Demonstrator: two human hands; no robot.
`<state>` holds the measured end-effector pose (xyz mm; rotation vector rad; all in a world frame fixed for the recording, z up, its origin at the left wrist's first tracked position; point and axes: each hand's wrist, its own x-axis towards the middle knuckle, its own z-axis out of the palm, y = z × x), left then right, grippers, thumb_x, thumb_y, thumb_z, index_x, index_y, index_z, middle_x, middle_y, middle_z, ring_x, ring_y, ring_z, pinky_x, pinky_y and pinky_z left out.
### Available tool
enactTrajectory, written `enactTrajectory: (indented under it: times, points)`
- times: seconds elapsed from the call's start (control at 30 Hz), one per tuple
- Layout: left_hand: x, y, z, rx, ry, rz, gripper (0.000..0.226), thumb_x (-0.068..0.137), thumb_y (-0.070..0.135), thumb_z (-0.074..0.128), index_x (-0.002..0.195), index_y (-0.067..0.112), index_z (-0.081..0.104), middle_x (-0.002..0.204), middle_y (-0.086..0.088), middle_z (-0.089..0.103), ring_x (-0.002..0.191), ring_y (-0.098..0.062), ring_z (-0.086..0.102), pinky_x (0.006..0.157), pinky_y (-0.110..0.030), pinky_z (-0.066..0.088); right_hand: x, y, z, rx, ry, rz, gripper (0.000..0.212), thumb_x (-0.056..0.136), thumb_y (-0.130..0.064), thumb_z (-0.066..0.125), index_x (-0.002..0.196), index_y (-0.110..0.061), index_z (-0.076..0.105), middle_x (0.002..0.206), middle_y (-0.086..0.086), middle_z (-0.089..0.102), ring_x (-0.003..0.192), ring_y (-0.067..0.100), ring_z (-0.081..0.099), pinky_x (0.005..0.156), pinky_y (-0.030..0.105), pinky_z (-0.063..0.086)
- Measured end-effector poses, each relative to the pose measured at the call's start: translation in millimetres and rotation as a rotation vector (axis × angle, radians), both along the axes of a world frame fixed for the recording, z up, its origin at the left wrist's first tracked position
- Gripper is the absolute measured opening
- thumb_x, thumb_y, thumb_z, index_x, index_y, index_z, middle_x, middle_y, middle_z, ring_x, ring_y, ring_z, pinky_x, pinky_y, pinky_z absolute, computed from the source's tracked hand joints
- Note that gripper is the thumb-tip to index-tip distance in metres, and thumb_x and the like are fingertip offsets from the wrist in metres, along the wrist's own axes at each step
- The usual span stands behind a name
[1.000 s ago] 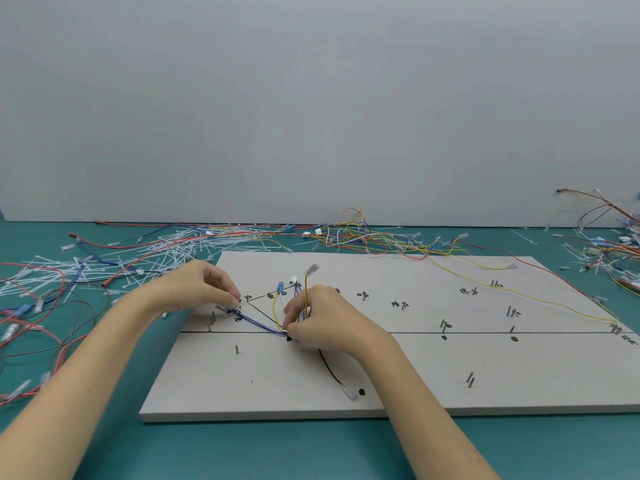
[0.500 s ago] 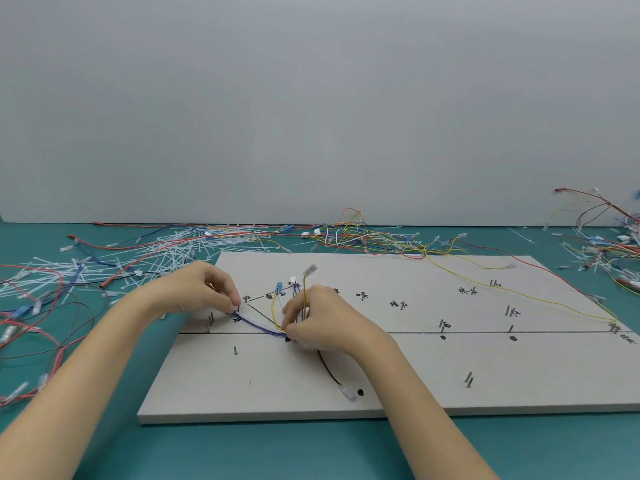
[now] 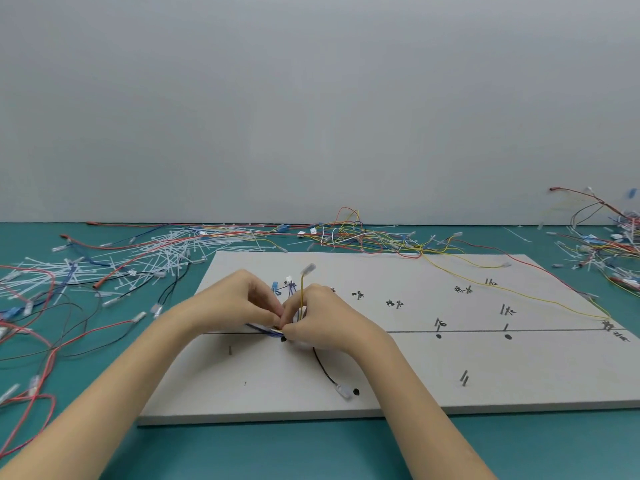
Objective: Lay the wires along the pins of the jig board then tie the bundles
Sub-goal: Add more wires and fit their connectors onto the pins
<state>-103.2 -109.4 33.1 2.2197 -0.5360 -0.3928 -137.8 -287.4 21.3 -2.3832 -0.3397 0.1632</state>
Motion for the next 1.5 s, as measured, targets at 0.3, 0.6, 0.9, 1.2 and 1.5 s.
enactTrajectory:
  times: [0.3,0.6,0.9,1.2,1.5]
  points:
    - [-5.7,-7.8,-0.1,0.065,-0.011,0.030,0.016,0.074,0.010,0.076,0.074,0.025,0.080,0.073,0.002,0.075,0.069,-0.008,0.068,0.077,-0.030,0.056,3.9,-7.2,1.4,0.025,-0.016,0.035,0.004,0.078,-0.015,0.071,0.077,-0.018,0.070,0.059,-0.010,0.048,0.045,-0.004,0.044,0.041,0.010,0.030]
    - [-6.1,-8.5,-2.1,0.052,0.003,-0.011,0.012,0.073,0.009,0.081,0.074,0.020,0.080,0.074,-0.001,0.076,0.069,-0.010,0.068,0.072,-0.026,0.054,9.7,-18.8,-0.2,0.073,0.009,-0.019,0.020,0.069,-0.018,0.082,0.064,-0.021,0.063,0.047,-0.013,0.052,0.044,-0.002,0.045,0.044,0.012,0.035]
    - [-6.4,-18.4,-9.5,0.074,-0.074,0.036,0.016,0.068,0.007,0.080,0.065,0.022,0.075,0.066,0.002,0.073,0.062,-0.007,0.068,0.062,-0.020,0.054,15.3,-37.0,6.1,0.115,0.015,-0.010,0.002,0.077,-0.009,0.076,0.077,-0.007,0.077,0.066,-0.012,0.068,0.068,0.007,0.060,0.071,0.027,0.052]
    - [-8.9,-27.7,-12.6,0.047,-0.124,0.045,0.014,0.072,0.009,0.083,0.078,0.021,0.078,0.072,0.001,0.074,0.058,-0.001,0.061,0.057,-0.012,0.046,20.0,-42.8,4.8,0.244,-0.027,-0.108,0.008,0.083,-0.008,0.073,0.077,-0.003,0.070,0.067,-0.009,0.066,0.056,-0.001,0.055,0.058,0.018,0.046]
    - [-10.6,-31.9,-15.2,-0.007,-0.137,0.018,0.022,0.072,0.009,0.082,0.065,0.028,0.074,0.070,-0.001,0.073,0.058,-0.003,0.061,0.056,-0.013,0.045,17.2,-34.6,9.2,0.465,-0.064,-0.184,0.016,0.083,0.003,0.066,0.086,-0.012,0.062,0.072,0.007,0.065,0.052,0.010,0.056,0.045,0.009,0.038]
